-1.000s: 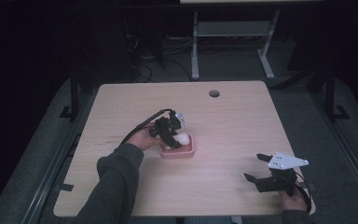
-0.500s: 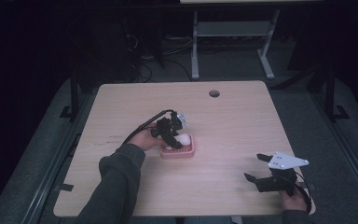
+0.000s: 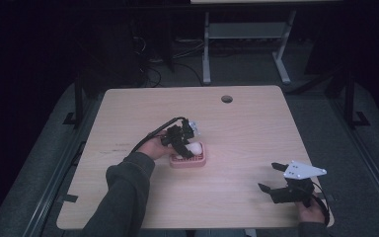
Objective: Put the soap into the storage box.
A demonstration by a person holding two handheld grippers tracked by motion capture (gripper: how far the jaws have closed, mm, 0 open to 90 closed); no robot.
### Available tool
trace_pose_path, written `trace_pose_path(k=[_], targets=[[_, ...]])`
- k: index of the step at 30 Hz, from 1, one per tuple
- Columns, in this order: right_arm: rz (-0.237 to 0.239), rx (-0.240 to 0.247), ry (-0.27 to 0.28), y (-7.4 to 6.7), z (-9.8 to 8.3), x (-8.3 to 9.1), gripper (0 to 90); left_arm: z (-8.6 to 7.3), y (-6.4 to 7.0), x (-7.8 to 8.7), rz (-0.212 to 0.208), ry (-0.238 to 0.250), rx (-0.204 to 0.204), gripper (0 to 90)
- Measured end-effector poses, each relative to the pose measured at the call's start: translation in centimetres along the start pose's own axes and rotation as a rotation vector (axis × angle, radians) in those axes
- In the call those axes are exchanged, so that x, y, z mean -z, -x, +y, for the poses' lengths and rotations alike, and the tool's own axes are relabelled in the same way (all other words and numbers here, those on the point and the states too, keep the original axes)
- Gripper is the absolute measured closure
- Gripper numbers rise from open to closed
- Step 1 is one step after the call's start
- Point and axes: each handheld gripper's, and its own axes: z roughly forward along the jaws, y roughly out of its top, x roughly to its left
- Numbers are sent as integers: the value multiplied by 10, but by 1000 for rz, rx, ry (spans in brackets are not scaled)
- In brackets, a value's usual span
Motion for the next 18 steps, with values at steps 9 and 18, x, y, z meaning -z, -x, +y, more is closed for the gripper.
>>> trace_pose_path(k=[9, 18], targets=[[4, 0, 0, -1, 0, 0, 136, 1, 1, -2, 7, 1, 4, 491], [3, -1, 0, -1, 1, -1, 136, 2, 2, -1, 13, -2, 5, 484]])
